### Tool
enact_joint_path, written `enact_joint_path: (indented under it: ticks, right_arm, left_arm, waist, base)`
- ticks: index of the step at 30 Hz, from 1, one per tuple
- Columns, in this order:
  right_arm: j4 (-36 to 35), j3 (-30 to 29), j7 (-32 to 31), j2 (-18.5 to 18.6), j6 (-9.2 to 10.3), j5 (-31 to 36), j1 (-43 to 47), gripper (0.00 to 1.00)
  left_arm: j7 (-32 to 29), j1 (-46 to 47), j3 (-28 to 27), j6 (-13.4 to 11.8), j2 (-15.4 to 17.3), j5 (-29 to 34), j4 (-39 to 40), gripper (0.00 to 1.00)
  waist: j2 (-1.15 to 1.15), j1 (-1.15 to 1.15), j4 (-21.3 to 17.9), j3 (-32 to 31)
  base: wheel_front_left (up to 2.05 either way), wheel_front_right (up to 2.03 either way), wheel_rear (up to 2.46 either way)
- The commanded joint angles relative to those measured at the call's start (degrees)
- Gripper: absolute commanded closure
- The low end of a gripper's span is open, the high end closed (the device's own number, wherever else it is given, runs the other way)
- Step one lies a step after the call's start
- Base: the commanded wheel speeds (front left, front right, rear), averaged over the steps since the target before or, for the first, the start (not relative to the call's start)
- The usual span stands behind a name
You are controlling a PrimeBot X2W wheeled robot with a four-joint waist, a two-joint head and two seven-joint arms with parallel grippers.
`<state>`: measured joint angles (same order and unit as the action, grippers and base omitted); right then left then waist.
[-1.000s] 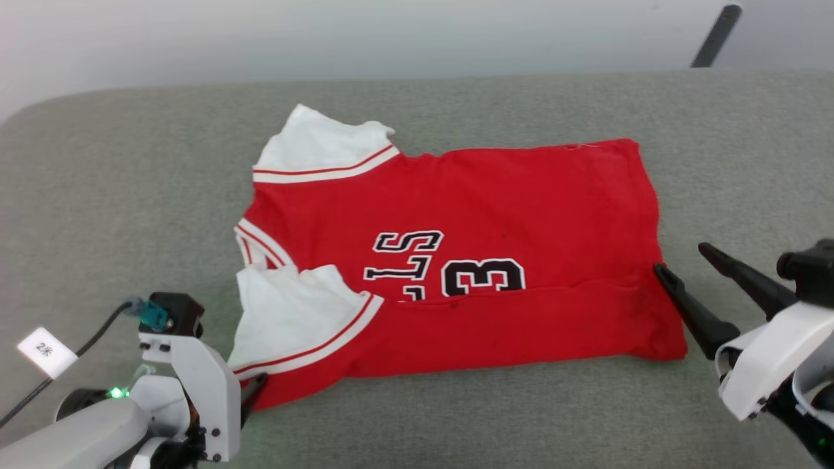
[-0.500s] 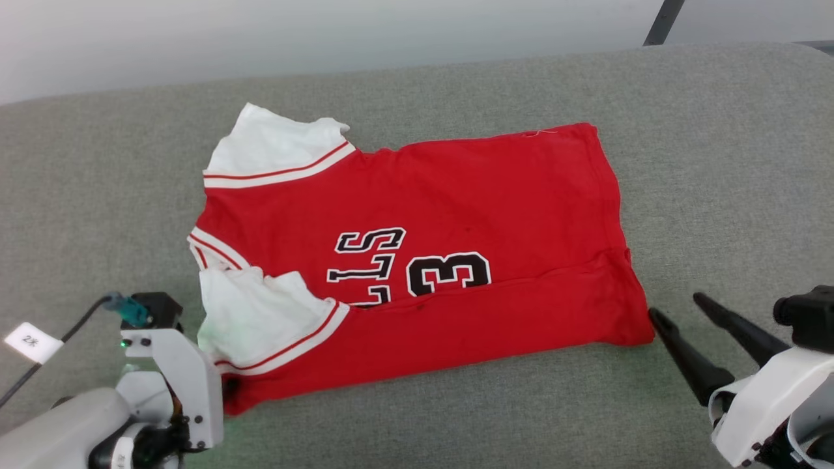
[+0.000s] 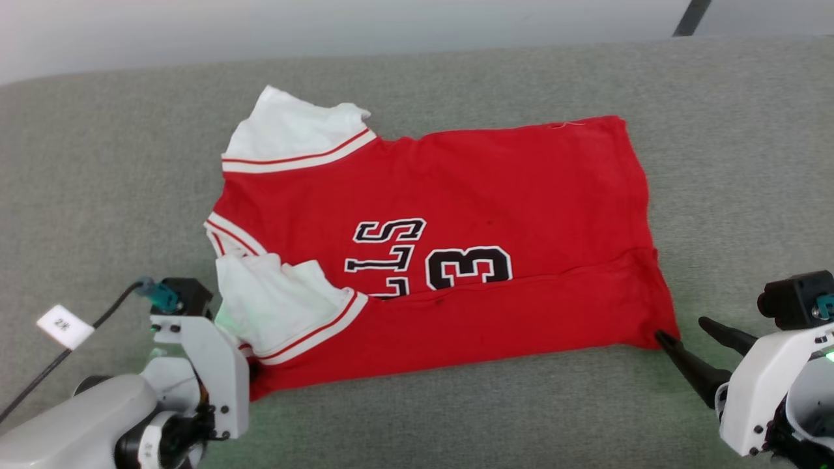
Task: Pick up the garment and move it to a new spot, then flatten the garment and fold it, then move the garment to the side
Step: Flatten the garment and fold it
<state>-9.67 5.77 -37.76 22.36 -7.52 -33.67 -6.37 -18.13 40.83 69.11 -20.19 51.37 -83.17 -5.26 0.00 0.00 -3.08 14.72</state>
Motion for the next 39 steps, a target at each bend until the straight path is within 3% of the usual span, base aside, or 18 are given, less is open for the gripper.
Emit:
enact_joint_path:
  ticks: [1, 10, 20, 21, 22, 33, 39]
  right_arm:
    - [0.86, -0.23, -1.06, 0.46, 0.06, 0.75, -1.10, 0.00]
    - [7.01, 0.46, -6.49, 1.29, 0.06, 2.14, -5.47, 0.00]
    - [15.17, 3.46, -10.17, -0.95, 0.05, 3.35, -7.26, 0.00]
    - [15.86, 3.68, -10.58, -1.07, 0.05, 3.16, -7.32, 0.53]
    - [16.40, 3.71, -10.73, -1.16, 0.04, 3.06, -7.51, 1.00]
    - [17.74, 3.47, -11.64, 0.19, 0.05, 1.77, -7.64, 1.00]
    - [16.12, 3.15, -12.32, 1.24, 0.05, 0.61, -7.19, 1.00]
  left_arm:
    - [-0.55, -0.23, 1.13, 0.09, -2.71, 0.43, 0.54, 1.00]
    - [-0.91, 2.36, 1.48, 0.67, -5.83, 2.72, 0.61, 1.00]
    - [-0.40, 3.13, 1.62, 2.04, -7.79, 3.38, -1.73, 1.00]
    - [-0.42, 3.17, 1.62, 2.17, -7.98, 3.35, -2.00, 1.00]
    - [-0.35, 3.14, 1.54, 2.46, -8.13, 3.22, -2.27, 1.00]
    - [-0.65, 2.24, 1.21, 3.68, -7.01, 2.23, -3.58, 1.00]
    - [-1.40, 1.78, 0.76, 2.91, -5.17, 1.39, -1.71, 1.00]
  waist:
    - [0.00, 0.00, 1.20, 1.08]
    - [0.00, 0.00, 4.33, 4.25]
    - [0.00, 0.00, 6.37, 6.01]
    - [0.00, 0.00, 6.48, 6.03]
    - [0.00, 0.00, 6.57, 6.04]
    - [0.00, 0.00, 6.49, 3.95]
    - [0.00, 0.00, 6.38, 1.89]
  base:
    - [0.00, 0.00, 0.00]
    - [0.00, 0.00, 0.00]
    - [0.00, 0.00, 0.00]
    - [0.00, 0.00, 0.00]
    - [0.00, 0.00, 0.00]
    - [0.00, 0.00, 0.00]
    - [0.00, 0.00, 0.00]
